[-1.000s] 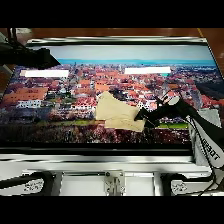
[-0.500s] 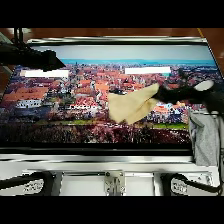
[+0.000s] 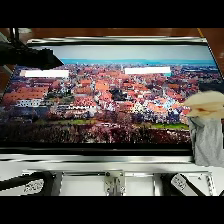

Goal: Fold the shirts.

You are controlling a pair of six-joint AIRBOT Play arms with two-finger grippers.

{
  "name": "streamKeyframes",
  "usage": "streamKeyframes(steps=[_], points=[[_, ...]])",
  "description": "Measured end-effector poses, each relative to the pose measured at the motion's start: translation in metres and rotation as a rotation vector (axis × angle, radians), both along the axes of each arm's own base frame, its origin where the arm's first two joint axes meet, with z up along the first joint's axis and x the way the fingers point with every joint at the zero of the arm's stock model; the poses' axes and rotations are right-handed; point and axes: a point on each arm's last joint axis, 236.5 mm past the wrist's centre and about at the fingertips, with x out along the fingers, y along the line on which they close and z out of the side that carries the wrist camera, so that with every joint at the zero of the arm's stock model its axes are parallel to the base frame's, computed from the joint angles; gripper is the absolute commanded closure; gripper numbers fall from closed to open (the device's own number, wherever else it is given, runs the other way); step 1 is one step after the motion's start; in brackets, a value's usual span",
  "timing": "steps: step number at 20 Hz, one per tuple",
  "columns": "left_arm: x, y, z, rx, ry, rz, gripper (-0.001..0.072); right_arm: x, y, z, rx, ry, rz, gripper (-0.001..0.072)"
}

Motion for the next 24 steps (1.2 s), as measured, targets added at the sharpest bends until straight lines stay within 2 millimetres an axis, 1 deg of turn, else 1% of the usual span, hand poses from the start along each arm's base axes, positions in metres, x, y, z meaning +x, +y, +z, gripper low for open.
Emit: streamKeyframes(steps=[2,3,4,5,7,8,10,11,12,13,14,15,16,17,18,19,20,21,22,23,24], points=[[-0.003,0.000,0.006,0.000,-0.012,-0.001,0.0670,-0.034,-0.037,-0.010,-0.027,0.058,-0.143,0.0653],[-0.005,0.000,0.009,-0.001,-0.019,-0.001,0.0670,-0.045,-0.053,-0.012,-0.031,0.056,-0.209,0.0652],[-0.007,0.000,0.012,-0.001,-0.027,-0.001,0.0670,-0.051,-0.064,-0.014,-0.020,0.043,-0.261,0.0652],[-0.008,0.000,0.014,-0.002,-0.031,-0.001,0.0670,-0.053,-0.069,-0.016,0.007,0.024,-0.296,0.0652],[-0.010,0.000,0.017,-0.002,-0.038,-0.002,0.0669,-0.062,-0.075,-0.028,0.062,0.039,-0.353,0.0651],[-0.010,0.000,0.018,-0.002,-0.040,-0.003,0.0670,-0.070,-0.073,-0.038,0.093,0.072,-0.365,0.0645],[-0.011,0.000,0.020,-0.003,-0.043,-0.002,0.0670,-0.094,-0.060,-0.065,0.161,0.183,-0.381,0.0644],[-0.011,-0.001,0.020,-0.003,-0.043,-0.004,0.0670,-0.108,-0.052,-0.078,0.184,0.243,-0.389,0.0548],[-0.012,-0.002,0.020,-0.004,-0.042,-0.006,0.0670,-0.125,-0.045,-0.092,0.200,0.313,-0.403,0.0200],[-0.013,-0.004,0.020,-0.004,-0.043,-0.011,0.0670,-0.142,-0.040,-0.104,0.205,0.376,-0.417,0.0015],[-0.014,-0.007,0.020,-0.005,-0.043,-0.018,0.0669,-0.159,-0.034,-0.116,0.210,0.442,-0.424,0.0016],[-0.015,-0.011,0.020,-0.005,-0.043,-0.026,0.0670,-0.170,-0.029,-0.122,0.212,0.487,-0.422,0.0016],[-0.017,-0.014,0.020,-0.005,-0.043,-0.034,0.0670,-0.175,-0.030,-0.125,0.199,0.500,-0.422,0.0017],[-0.018,-0.018,0.020,-0.005,-0.042,-0.043,0.0670,-0.178,-0.033,-0.122,0.181,0.507,-0.416,0.0018],[-0.020,-0.022,0.020,-0.004,-0.041,-0.052,0.0671,-0.174,-0.040,-0.112,0.151,0.481,-0.412,0.0018],[-0.021,-0.027,0.019,0.000,-0.041,-0.064,0.0672,-0.163,-0.050,-0.098,0.114,0.421,-0.411,0.0019],[-0.023,-0.031,0.015,0.018,-0.040,-0.074,0.0672,-0.140,-0.057,-0.077,0.079,0.314,-0.397,0.0018],[-0.023,-0.034,0.009,0.054,-0.036,-0.082,0.0672,-0.111,-0.062,-0.050,0.038,0.183,-0.365,0.0018],[-0.024,-0.034,-0.001,0.107,-0.024,-0.081,0.0672,-0.083,-0.061,-0.023,-0.006,0.064,-0.321,0.0018],[-0.026,-0.034,-0.017,0.181,0.005,-0.079,0.0667,-0.056,-0.052,0.004,-0.047,-0.041,-0.256,0.0024],[-0.030,-0.032,-0.034,0.262,0.043,-0.078,0.0470,-0.031,-0.034,0.027,-0.086,-0.118,-0.168,0.0080]])
